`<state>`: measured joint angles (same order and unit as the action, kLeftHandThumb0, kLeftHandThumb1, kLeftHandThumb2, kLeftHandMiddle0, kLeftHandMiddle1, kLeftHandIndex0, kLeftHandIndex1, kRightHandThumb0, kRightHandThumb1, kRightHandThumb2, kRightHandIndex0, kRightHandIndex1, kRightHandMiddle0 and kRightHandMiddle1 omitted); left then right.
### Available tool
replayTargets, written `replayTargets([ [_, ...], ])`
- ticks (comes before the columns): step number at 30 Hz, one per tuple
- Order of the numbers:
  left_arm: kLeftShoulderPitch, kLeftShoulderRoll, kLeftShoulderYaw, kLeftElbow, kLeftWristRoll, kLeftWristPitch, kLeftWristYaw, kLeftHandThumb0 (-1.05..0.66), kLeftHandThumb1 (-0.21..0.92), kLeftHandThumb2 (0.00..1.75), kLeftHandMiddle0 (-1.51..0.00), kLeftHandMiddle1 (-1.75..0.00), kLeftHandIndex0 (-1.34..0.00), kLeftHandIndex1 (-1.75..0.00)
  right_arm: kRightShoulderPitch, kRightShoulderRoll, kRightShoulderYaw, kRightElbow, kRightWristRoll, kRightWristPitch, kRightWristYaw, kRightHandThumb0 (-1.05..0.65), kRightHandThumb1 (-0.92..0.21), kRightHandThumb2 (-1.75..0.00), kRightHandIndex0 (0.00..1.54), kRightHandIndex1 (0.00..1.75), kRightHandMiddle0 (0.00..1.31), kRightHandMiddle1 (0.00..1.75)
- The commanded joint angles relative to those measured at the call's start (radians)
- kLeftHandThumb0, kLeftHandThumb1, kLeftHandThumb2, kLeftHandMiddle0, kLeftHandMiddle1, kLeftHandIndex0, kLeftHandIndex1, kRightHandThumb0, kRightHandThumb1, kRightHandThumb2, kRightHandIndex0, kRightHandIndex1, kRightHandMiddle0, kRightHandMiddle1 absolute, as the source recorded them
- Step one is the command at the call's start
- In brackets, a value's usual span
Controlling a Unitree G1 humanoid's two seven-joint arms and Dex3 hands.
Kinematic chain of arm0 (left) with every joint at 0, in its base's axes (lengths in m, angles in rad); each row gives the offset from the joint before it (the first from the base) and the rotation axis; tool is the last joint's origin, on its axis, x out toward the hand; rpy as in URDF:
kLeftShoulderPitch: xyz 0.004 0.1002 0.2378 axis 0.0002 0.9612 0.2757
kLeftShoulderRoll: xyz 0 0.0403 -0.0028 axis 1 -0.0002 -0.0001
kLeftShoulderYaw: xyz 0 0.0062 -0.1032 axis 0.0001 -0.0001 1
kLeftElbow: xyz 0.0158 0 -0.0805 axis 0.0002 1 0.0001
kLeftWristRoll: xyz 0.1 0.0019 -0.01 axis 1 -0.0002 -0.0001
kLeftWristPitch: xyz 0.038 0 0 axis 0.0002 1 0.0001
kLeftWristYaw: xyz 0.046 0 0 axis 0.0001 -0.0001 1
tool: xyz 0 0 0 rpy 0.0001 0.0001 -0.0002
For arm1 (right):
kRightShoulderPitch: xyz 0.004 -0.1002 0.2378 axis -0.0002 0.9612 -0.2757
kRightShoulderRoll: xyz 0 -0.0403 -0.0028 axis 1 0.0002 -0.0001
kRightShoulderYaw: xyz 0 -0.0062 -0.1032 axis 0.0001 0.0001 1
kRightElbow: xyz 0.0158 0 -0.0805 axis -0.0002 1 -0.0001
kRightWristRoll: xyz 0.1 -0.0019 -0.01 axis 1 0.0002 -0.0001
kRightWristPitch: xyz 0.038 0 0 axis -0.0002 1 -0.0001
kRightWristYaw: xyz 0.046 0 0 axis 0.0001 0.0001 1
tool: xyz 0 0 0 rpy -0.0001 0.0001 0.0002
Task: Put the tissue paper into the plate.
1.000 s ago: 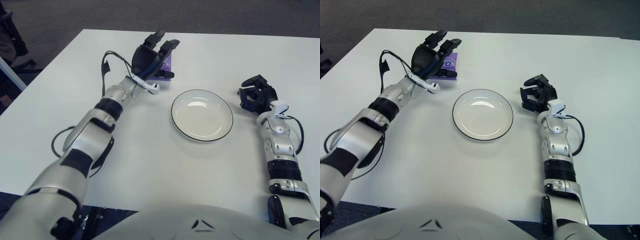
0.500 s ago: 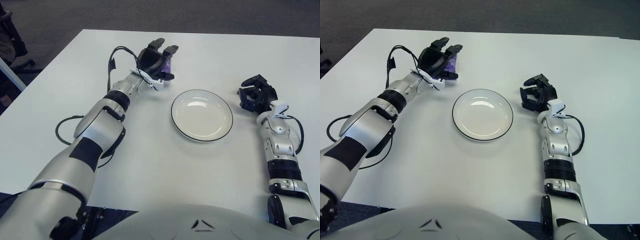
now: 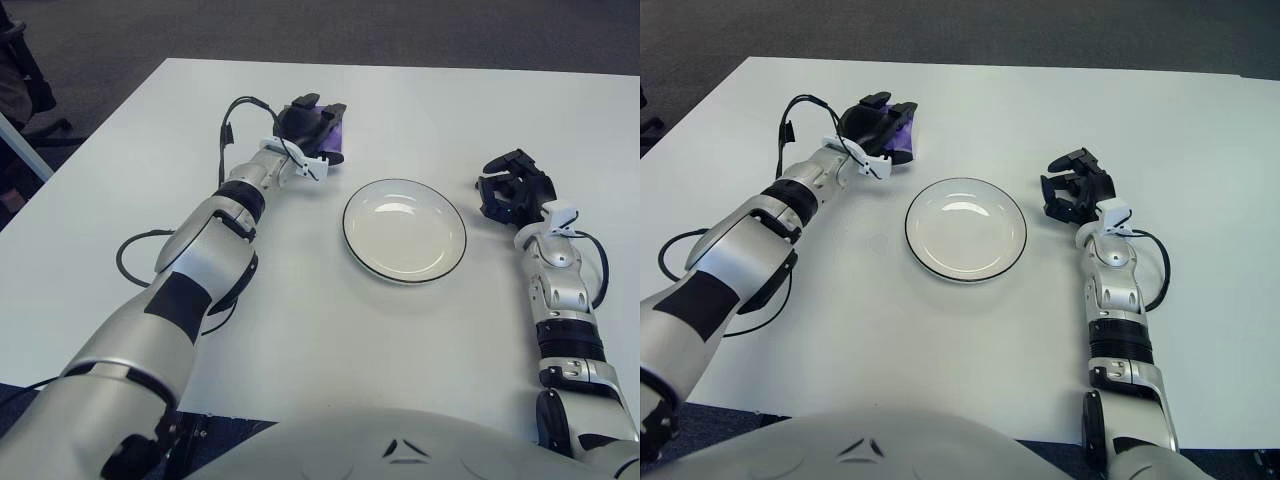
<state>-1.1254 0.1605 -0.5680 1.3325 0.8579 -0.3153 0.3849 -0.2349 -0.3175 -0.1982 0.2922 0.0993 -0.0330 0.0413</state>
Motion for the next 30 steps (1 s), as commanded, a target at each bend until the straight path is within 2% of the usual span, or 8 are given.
replayTargets([
  [1, -0.018, -0.001, 0.008, 0.005, -0.027, -0.001, -0.034, -1.01, 0.92, 0.82, -0.25, 0.0, -0.23, -0.03, 0.119, 0.02, 0.012, 0.061, -0.023, 0.077, 0.002, -0.01, -0.51, -0.94, 0.65, 1.45, 0.39, 1.58],
  [16, 0.01, -0.005, 0.004, 0.008, -0.057, 0.01, -0.025, -1.02, 0.92, 0.87, -0.25, 0.0, -0.23, -0.02, 0.131, 0.018, 0.016, 0.038, -0.019, 0.091, 0.004, -0.01, -0.5, -0.94, 0.65, 1.46, 0.4, 1.56],
  [23, 0.038, -0.001, 0.009, 0.01, -0.075, -0.009, 0.019, -1.01, 0.92, 0.88, -0.53, -0.04, -0.28, -0.02, 0.135, 0.018, 0.018, 0.03, -0.018, 0.097, 0.005, -0.01, -0.5, -0.94, 0.65, 1.47, 0.41, 1.56],
  [25, 0.047, -0.002, 0.017, 0.011, -0.087, -0.019, 0.026, -0.99, 0.92, 0.87, -0.63, -0.05, -0.34, -0.05, 0.136, 0.017, 0.018, 0.029, -0.018, 0.098, 0.006, -0.01, -0.5, -0.94, 0.65, 1.47, 0.41, 1.55],
  [30, 0.077, -0.002, 0.059, 0.01, -0.137, -0.066, 0.036, -0.87, 0.92, 0.78, -0.77, -0.1, -0.51, -0.12, 0.136, 0.016, 0.019, 0.027, -0.017, 0.1, 0.01, -0.01, -0.5, -0.94, 0.66, 1.47, 0.41, 1.55],
])
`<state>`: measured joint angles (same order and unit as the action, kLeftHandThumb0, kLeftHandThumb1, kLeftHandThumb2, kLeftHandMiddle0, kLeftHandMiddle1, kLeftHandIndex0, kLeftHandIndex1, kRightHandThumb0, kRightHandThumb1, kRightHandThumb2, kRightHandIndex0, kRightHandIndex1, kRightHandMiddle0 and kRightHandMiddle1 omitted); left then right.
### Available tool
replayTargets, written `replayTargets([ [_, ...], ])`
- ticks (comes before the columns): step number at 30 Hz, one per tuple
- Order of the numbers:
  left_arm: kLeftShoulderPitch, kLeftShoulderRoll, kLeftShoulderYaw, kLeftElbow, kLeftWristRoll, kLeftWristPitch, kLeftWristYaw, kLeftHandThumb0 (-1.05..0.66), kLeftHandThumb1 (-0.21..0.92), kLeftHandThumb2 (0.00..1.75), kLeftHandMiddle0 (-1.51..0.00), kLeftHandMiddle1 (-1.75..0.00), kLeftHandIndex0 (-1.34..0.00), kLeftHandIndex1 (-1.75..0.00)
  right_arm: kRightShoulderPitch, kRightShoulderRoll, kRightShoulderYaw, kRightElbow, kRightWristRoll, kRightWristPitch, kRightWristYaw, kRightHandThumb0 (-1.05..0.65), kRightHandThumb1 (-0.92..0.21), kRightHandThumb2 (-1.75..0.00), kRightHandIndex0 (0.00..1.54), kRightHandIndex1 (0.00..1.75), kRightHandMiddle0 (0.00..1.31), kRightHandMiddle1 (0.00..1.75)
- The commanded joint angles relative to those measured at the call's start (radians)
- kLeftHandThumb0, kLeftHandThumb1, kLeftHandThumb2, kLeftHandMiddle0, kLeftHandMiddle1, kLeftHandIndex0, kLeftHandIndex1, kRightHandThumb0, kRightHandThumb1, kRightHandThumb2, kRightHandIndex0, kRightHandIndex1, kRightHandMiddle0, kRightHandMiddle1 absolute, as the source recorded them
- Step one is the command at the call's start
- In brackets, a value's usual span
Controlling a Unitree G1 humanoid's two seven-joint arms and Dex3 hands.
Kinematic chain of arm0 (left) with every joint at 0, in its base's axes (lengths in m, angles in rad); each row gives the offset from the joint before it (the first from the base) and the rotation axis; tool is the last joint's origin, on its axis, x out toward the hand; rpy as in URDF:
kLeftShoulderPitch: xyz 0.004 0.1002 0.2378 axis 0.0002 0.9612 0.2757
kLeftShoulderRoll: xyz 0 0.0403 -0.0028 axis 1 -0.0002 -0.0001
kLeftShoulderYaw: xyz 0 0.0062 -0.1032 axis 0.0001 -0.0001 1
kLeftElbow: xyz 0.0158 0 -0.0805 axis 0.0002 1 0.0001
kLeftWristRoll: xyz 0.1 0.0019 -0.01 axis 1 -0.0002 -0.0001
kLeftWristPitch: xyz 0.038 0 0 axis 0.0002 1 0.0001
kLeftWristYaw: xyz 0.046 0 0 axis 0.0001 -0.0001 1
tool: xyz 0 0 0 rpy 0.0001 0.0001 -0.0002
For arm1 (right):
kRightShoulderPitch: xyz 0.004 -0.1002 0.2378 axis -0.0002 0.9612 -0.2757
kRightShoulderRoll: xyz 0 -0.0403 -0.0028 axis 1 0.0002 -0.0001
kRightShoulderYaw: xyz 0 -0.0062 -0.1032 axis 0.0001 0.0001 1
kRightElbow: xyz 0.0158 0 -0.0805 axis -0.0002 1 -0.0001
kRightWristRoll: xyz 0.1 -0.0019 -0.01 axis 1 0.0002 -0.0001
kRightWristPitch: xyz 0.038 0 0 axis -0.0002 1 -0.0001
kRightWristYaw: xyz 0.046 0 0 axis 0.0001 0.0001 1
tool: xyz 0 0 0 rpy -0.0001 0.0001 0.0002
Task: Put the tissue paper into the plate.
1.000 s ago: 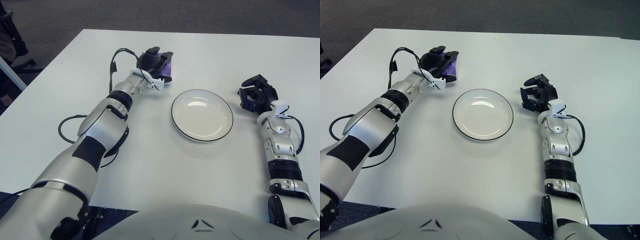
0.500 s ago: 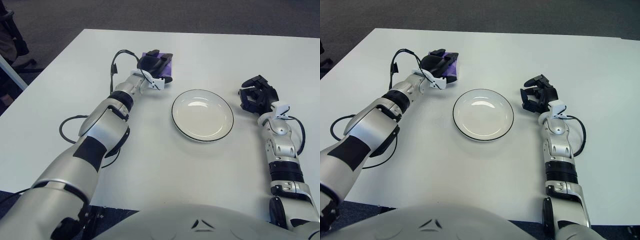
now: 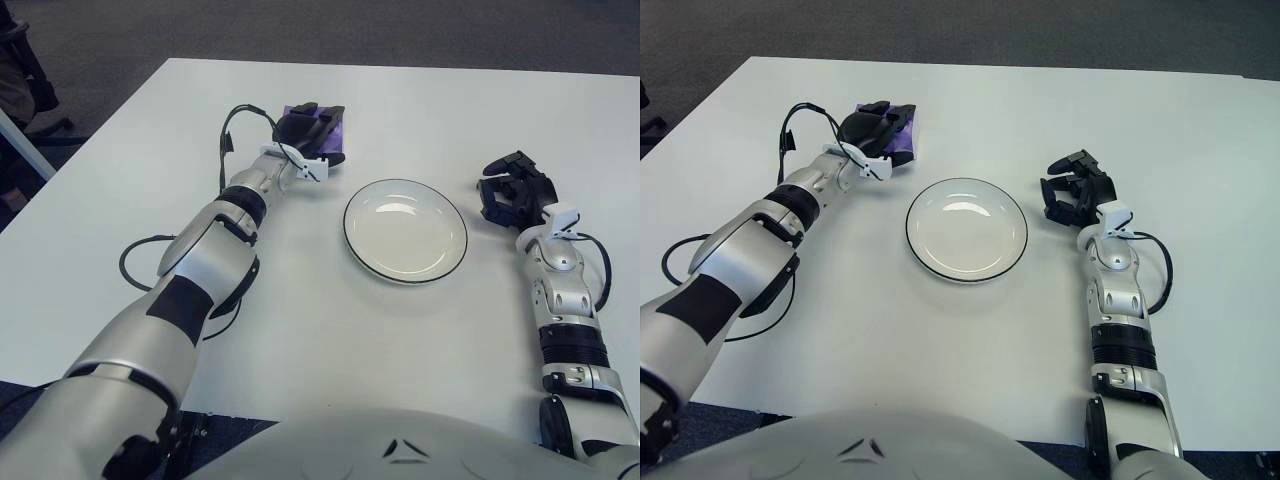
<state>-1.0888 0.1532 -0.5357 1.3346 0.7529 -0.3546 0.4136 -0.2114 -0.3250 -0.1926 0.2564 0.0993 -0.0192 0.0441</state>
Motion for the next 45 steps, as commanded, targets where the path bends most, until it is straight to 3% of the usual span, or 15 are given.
replayTargets([
  [1, 0.047, 0.005, 0.035, 0.007, -0.042, -0.037, 0.014, -0.82, 0.92, 0.72, -0.73, -0.35, -0.56, -0.17, 0.113, 0.024, 0.013, 0.063, -0.016, 0.087, 0.008, -0.01, -0.5, -0.94, 0.66, 1.47, 0.41, 1.55],
  [2, 0.057, 0.005, 0.043, 0.007, -0.052, -0.051, 0.025, -0.8, 0.92, 0.71, -0.7, -0.48, -0.57, -0.19, 0.113, 0.023, 0.013, 0.063, -0.016, 0.087, 0.01, -0.01, -0.5, -0.94, 0.66, 1.47, 0.41, 1.55],
  [4, 0.07, 0.007, 0.051, 0.007, -0.062, -0.07, 0.04, -0.72, 0.92, 0.64, -0.58, -0.94, -0.53, -0.47, 0.112, 0.022, 0.013, 0.065, -0.015, 0.087, 0.013, -0.01, -0.5, -0.94, 0.66, 1.47, 0.41, 1.55],
  [5, 0.076, 0.009, 0.053, 0.007, -0.065, -0.081, 0.048, -0.7, 0.92, 0.63, -0.56, -1.04, -0.52, -0.57, 0.112, 0.022, 0.013, 0.067, -0.015, 0.087, 0.015, -0.01, -0.5, -0.94, 0.66, 1.47, 0.41, 1.55],
  [7, 0.081, 0.011, 0.054, 0.008, -0.067, -0.093, 0.056, -0.6, 0.92, 0.61, -0.52, -1.36, -0.45, -1.0, 0.111, 0.021, 0.013, 0.069, -0.015, 0.087, 0.018, -0.01, -0.5, -0.94, 0.66, 1.47, 0.41, 1.54],
  [8, 0.083, 0.013, 0.054, 0.008, -0.069, -0.101, 0.059, -0.59, 0.92, 0.61, -0.51, -1.41, -0.43, -1.06, 0.111, 0.021, 0.013, 0.069, -0.015, 0.087, 0.02, -0.01, -0.5, -0.94, 0.66, 1.47, 0.41, 1.54],
  [10, 0.089, 0.018, 0.054, 0.006, -0.071, -0.122, 0.065, -0.52, 0.92, 0.62, -0.53, -1.6, -0.4, -1.4, 0.109, 0.02, 0.014, 0.072, -0.015, 0.086, 0.023, -0.01, -0.5, -0.94, 0.66, 1.47, 0.41, 1.54],
  [14, 0.099, 0.028, 0.049, 0.005, -0.069, -0.155, 0.085, -0.44, 0.92, 0.62, -0.61, -1.71, -0.44, -1.67, 0.108, 0.017, 0.014, 0.076, -0.015, 0.084, 0.032, -0.01, -0.5, -0.94, 0.66, 1.48, 0.41, 1.54],
  [23, 0.135, 0.053, 0.021, -0.006, -0.041, -0.26, 0.229, -0.36, 0.92, 0.55, -0.86, -1.75, -0.54, -1.74, 0.108, 0.003, 0.019, 0.086, -0.018, 0.078, 0.071, -0.01, -0.52, -0.91, 0.65, 1.47, 0.4, 1.52],
  [36, 0.118, 0.068, -0.015, -0.015, -0.008, -0.326, 0.318, -0.33, 0.92, 0.51, -0.92, -1.75, -0.63, -1.75, 0.113, -0.017, 0.029, 0.084, -0.018, 0.077, 0.126, -0.01, -0.58, -0.82, 0.64, 1.47, 0.41, 1.46],
  [45, 0.087, 0.094, -0.026, -0.046, 0.016, -0.438, 0.427, -0.33, 0.92, 0.5, -0.94, -1.75, -0.64, -1.75, 0.112, -0.024, 0.031, 0.089, -0.019, 0.072, 0.145, -0.01, -0.6, -0.79, 0.63, 1.48, 0.4, 1.45],
])
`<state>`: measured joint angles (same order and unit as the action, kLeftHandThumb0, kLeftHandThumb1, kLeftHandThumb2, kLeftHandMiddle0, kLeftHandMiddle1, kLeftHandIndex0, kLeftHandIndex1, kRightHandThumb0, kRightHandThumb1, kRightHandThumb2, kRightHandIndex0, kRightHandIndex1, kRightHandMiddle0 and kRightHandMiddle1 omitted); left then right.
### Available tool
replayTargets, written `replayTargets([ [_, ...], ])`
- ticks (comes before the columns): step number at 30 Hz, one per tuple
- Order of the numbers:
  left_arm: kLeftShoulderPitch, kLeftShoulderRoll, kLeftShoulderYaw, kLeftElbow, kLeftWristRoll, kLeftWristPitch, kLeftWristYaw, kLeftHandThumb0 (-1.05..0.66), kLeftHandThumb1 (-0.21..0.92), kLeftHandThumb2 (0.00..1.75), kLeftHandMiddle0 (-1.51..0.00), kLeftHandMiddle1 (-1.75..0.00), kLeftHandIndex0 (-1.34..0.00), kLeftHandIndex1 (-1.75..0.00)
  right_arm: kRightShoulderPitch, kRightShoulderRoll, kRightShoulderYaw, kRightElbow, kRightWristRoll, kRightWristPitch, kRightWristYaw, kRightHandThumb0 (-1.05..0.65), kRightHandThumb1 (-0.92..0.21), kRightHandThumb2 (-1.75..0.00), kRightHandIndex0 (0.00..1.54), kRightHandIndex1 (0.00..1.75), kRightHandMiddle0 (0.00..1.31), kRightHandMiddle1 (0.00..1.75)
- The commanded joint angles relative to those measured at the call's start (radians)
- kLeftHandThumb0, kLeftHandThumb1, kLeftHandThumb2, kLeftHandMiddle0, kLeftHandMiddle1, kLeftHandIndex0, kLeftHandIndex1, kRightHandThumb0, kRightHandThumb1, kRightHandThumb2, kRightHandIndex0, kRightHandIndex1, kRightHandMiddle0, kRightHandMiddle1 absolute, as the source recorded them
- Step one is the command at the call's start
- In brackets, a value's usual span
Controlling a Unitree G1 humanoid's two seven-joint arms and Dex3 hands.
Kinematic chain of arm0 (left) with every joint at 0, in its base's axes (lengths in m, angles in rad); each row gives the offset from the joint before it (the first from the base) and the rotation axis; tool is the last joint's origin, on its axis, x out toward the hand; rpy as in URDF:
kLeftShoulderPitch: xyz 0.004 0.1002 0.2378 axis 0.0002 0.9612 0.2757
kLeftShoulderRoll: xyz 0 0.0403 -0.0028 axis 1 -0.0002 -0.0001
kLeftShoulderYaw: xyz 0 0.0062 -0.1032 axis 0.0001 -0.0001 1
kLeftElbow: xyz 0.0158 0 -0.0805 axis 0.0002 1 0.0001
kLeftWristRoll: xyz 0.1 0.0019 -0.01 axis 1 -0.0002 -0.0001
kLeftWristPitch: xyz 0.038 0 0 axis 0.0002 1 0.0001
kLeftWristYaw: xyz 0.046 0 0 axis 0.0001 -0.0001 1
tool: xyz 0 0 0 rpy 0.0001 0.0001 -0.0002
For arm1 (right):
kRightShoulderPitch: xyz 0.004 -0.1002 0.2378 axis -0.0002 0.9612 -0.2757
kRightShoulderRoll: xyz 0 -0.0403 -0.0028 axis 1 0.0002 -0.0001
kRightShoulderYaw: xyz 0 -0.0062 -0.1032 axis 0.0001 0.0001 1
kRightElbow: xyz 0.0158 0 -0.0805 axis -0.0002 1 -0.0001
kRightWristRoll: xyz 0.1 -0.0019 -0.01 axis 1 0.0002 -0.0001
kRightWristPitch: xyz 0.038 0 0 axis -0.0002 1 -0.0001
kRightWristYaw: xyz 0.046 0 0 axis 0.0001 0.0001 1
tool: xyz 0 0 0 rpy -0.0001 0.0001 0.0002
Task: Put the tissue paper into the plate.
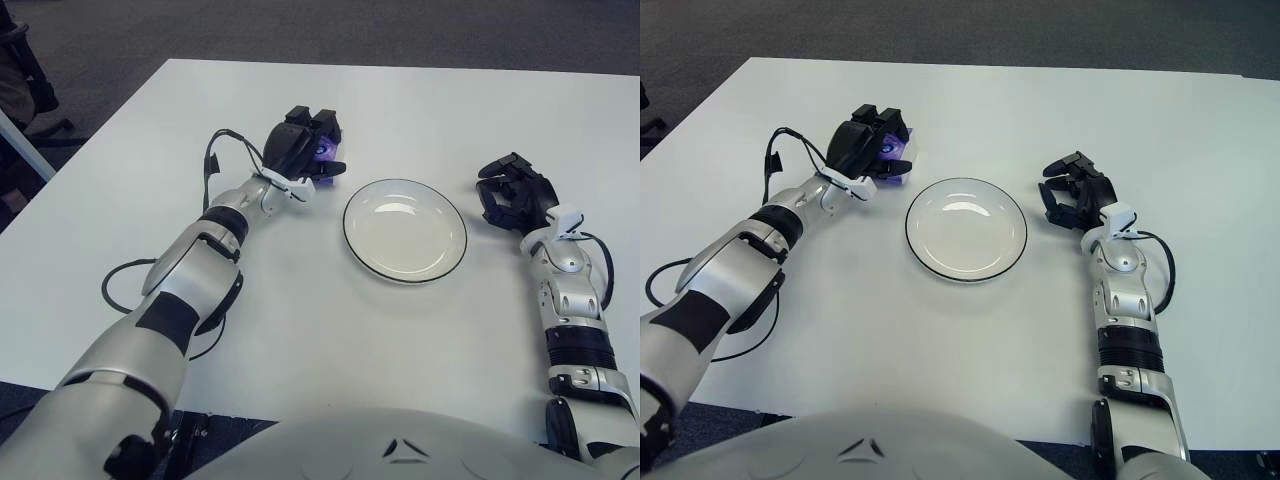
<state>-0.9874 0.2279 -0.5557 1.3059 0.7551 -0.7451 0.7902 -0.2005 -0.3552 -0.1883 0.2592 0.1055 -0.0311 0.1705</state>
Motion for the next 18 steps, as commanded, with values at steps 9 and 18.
replayTargets([
  [9, -0.056, 0.019, 0.003, -0.059, 0.03, -0.145, 0.159, -0.33, 0.92, 0.5, -0.97, -1.75, -0.68, -1.75, 0.096, -0.001, 0.028, 0.102, -0.024, 0.071, 0.038, -0.01, -0.62, -0.76, 0.62, 1.48, 0.4, 1.44],
  [18, -0.095, 0.033, -0.006, -0.151, 0.102, -0.168, 0.317, -0.33, 0.92, 0.51, -0.99, -1.75, -0.69, -1.75, 0.091, -0.004, 0.026, 0.116, -0.023, 0.061, 0.048, -0.01, -0.64, -0.71, 0.61, 1.48, 0.4, 1.41],
])
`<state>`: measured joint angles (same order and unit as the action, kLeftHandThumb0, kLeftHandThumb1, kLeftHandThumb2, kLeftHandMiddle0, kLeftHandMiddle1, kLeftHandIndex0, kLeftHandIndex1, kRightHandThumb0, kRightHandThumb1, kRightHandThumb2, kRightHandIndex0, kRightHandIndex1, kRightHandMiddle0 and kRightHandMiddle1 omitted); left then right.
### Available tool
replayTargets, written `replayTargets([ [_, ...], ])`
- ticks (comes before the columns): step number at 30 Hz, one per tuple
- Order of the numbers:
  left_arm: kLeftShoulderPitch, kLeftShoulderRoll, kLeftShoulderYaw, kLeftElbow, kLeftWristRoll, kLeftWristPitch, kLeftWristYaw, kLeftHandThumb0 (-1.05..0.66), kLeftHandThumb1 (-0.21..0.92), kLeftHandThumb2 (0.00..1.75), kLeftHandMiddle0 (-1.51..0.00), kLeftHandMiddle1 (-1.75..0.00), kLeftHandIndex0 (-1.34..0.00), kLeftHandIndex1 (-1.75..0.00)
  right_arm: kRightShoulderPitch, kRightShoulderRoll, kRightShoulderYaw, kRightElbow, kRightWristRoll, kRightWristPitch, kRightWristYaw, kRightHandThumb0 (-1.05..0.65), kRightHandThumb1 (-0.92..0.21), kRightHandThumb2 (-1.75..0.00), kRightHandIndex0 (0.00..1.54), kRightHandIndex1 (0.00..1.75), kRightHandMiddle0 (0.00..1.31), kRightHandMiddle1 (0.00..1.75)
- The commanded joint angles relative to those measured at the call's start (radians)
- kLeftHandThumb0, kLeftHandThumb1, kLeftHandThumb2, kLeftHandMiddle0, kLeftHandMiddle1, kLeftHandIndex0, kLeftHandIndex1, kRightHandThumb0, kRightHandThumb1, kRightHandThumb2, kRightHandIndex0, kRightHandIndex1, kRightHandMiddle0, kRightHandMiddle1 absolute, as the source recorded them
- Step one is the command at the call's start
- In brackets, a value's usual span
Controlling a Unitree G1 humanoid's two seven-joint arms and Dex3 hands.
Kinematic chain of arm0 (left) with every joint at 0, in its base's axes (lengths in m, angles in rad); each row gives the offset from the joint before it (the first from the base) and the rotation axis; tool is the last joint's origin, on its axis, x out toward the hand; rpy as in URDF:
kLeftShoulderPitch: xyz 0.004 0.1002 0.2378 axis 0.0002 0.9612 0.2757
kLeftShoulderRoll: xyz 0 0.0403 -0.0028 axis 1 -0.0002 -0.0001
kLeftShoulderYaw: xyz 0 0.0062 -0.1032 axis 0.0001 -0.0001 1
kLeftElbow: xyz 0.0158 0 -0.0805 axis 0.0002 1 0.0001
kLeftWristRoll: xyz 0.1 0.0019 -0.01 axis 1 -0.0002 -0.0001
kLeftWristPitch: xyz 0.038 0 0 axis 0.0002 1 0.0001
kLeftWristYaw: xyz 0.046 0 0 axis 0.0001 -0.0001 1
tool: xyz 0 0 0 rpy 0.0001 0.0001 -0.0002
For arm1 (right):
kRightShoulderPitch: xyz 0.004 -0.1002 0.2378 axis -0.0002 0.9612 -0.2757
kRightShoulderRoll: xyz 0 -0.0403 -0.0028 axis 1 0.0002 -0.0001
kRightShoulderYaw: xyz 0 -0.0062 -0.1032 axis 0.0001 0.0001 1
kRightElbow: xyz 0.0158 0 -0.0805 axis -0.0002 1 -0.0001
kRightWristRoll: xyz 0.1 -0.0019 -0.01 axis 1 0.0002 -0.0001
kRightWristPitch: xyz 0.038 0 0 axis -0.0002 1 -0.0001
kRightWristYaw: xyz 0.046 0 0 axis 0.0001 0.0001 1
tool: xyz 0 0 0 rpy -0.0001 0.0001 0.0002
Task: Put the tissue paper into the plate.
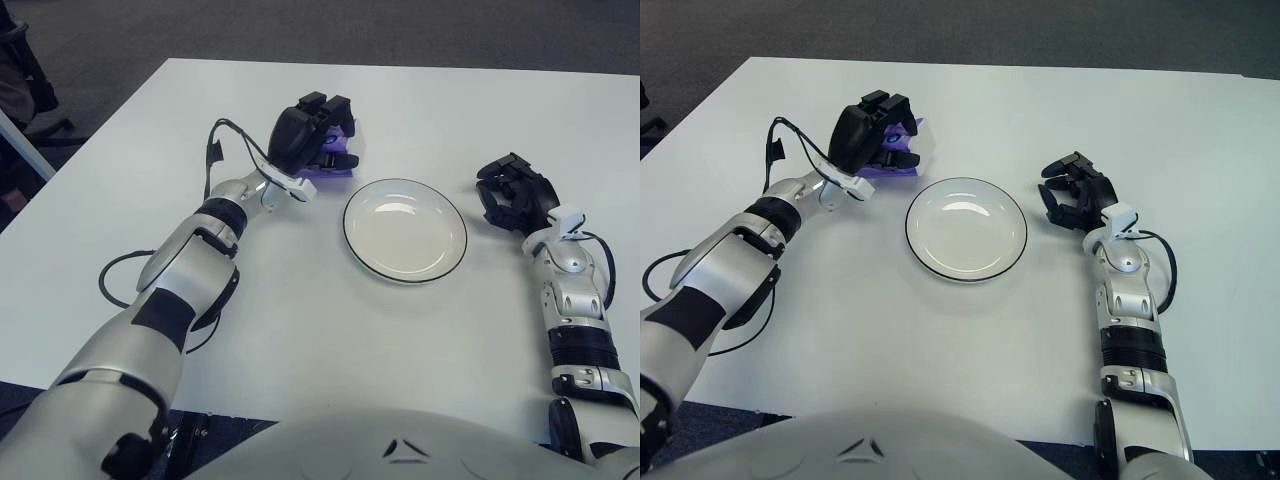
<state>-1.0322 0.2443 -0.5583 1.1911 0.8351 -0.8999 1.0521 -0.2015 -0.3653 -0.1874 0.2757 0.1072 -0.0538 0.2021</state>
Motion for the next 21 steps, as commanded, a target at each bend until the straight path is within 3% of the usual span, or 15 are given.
replayTargets([
  [1, -0.052, 0.017, -0.004, -0.039, 0.028, -0.014, 0.062, -0.32, 0.92, 0.51, -0.99, -1.75, -0.7, -1.75, 0.091, 0.006, 0.025, 0.1, -0.025, 0.083, 0.016, -0.01, -0.65, -0.71, 0.61, 1.48, 0.4, 1.41],
  [14, -0.082, 0.033, -0.012, -0.156, 0.107, -0.048, 0.195, -0.32, 0.92, 0.51, -1.05, -1.75, -0.74, -1.75, 0.09, 0.004, 0.027, 0.103, -0.027, 0.081, 0.02, -0.01, -0.65, -0.7, 0.6, 1.48, 0.41, 1.4],
  [21, -0.084, 0.03, -0.018, -0.21, 0.142, -0.124, 0.255, -0.31, 0.92, 0.51, -1.08, -1.75, -0.76, -1.75, 0.089, 0.003, 0.03, 0.1, -0.028, 0.085, 0.02, -0.01, -0.65, -0.7, 0.6, 1.48, 0.41, 1.4],
])
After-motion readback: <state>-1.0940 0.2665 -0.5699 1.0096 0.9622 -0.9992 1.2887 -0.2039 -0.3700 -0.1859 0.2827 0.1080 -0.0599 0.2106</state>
